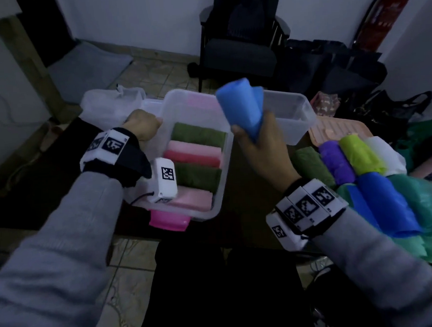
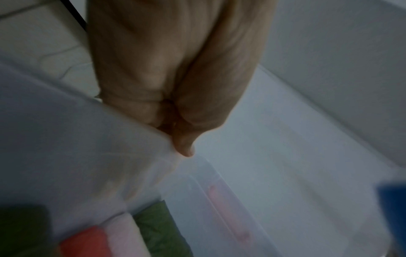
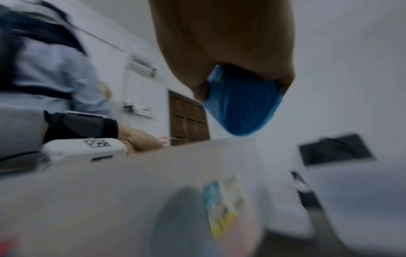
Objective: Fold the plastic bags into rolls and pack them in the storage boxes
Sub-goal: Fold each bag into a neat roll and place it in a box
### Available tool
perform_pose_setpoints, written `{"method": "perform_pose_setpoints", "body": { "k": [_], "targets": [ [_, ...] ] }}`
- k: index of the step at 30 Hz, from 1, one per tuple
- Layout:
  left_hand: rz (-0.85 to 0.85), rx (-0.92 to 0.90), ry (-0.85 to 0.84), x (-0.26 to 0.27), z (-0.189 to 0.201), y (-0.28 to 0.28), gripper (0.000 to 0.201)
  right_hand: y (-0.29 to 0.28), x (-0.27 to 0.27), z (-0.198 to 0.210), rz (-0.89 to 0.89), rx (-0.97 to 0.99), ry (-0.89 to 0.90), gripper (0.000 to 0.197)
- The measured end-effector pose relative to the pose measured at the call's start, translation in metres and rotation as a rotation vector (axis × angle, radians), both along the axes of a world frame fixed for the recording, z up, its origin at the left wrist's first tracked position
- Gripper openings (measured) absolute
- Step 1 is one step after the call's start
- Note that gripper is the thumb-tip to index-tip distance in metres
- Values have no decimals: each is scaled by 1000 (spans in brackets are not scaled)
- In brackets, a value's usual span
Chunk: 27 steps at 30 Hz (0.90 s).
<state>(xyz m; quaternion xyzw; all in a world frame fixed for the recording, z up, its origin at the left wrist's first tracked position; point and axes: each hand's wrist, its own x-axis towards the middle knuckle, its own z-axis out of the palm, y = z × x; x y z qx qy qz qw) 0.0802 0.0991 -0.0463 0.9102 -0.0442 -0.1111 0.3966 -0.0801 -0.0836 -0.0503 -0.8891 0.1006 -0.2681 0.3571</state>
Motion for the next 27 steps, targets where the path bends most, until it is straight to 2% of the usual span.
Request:
{"method": "perform_pose_setpoints", "body": {
  "k": [2, 5, 9, 12, 15, 19, 24, 27],
  "targets": [
    [0, -152, -14, -7, -6, 6, 37, 20, 12, 16, 86, -164, 3, 53],
    [-4, -309, -28, -17, -10, 18, 29, 46, 27, 29, 131, -518, 107, 55],
    [5, -389, -93, -28, -14, 30, 20, 67, 40, 24, 121, -692, 287, 50],
    [2, -426, -176, -38, -15, 32, 27, 75, 47, 14, 187, -690, 458, 48],
    [-1, -356, -239, -47, -14, 34, 36, 78, 49, 12, 319, -591, 618, 58],
    [37, -278, -332, -54, -13, 34, 23, 75, 55, 19, 449, -559, 806, 63],
    [86, -267, -361, -59, -14, 33, 25, 78, 58, 25, 456, -697, 940, 62],
    [103, -257, -374, -61, -13, 32, 29, 82, 59, 27, 465, -691, 966, 60]
  ]
}}
